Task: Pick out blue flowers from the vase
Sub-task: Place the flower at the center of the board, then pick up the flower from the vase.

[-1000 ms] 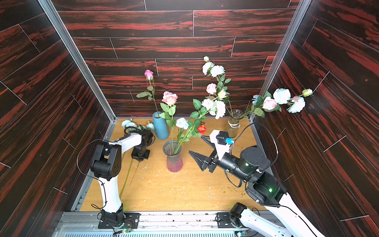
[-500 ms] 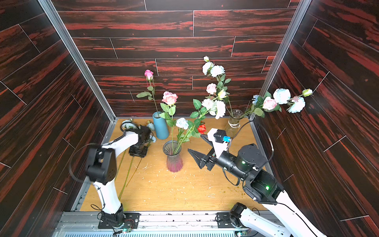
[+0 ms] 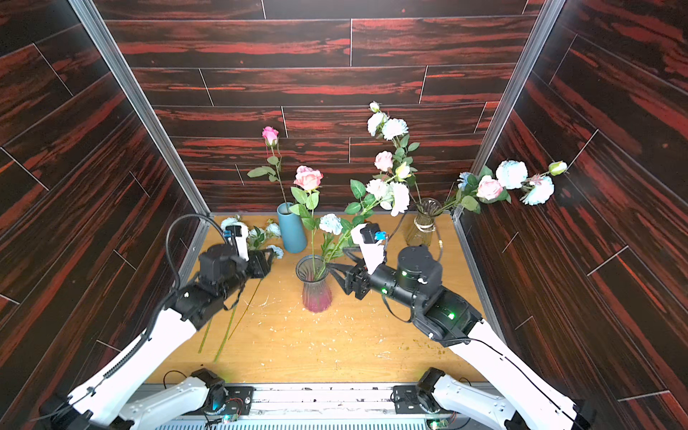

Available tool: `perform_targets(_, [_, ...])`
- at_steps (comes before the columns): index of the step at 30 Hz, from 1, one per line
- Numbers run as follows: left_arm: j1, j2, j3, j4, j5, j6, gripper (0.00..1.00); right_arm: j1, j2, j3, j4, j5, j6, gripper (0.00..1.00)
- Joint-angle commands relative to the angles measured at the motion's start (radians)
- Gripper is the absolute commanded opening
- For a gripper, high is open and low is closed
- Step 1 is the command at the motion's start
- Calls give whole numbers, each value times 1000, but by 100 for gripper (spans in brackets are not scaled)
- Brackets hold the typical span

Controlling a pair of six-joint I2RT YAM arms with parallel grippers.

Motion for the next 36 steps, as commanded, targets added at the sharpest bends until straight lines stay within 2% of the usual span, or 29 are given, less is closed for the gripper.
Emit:
perform_targets(1, [-25, -32, -16, 168, 123, -30, 56, 11, 4, -35, 4, 59, 59, 61])
perform_targets(6, [-60, 59, 119, 28, 196, 70, 54, 12, -13, -167, 111, 229, 72, 53])
perform_targets(11, [-138, 169, 248, -103, 229, 169, 51, 12, -115, -357, 250, 368, 80, 52])
perform_targets(15, [-204, 302, 372, -235, 174, 231, 49, 11, -211, -498, 304, 464, 80, 52])
perform_targets(19, [-261, 417, 472, -346, 42, 251, 39, 10, -280, -600, 342, 576, 58, 52])
perform_targets(23, [-277, 451, 483, -358, -55, 222, 32, 8, -306, -663, 396, 628, 41, 51])
perform_targets(36, [-277, 491, 396, -225, -90, 230, 32, 5, -251, -711, 470, 652, 37, 49])
